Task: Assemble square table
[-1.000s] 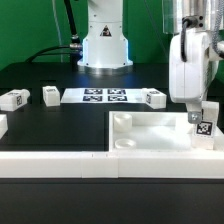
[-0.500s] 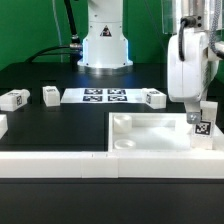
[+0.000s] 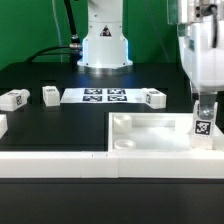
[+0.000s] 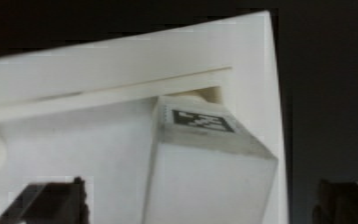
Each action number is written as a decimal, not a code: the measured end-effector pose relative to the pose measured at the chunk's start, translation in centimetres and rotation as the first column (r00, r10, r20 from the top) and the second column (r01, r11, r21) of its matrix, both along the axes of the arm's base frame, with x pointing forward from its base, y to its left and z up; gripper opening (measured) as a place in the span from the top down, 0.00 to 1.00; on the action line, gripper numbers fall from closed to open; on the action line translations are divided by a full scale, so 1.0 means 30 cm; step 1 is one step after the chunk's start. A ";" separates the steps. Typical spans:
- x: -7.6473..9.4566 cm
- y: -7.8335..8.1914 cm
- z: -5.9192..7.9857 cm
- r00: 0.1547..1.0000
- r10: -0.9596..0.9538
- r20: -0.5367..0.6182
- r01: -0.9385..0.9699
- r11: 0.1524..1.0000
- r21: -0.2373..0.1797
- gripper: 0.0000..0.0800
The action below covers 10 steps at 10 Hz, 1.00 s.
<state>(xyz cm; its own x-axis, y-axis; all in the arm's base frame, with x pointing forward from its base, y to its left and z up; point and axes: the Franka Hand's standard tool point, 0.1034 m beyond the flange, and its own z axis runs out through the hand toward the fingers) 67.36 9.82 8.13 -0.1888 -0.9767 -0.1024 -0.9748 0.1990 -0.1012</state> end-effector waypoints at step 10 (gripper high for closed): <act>0.015 0.006 0.104 0.974 0.222 0.037 -0.222 0.975 -0.012 0.19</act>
Offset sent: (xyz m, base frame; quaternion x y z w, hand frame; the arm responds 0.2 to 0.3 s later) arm 0.0000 0.0000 0.0000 0.0000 0.0000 0.0000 1.0000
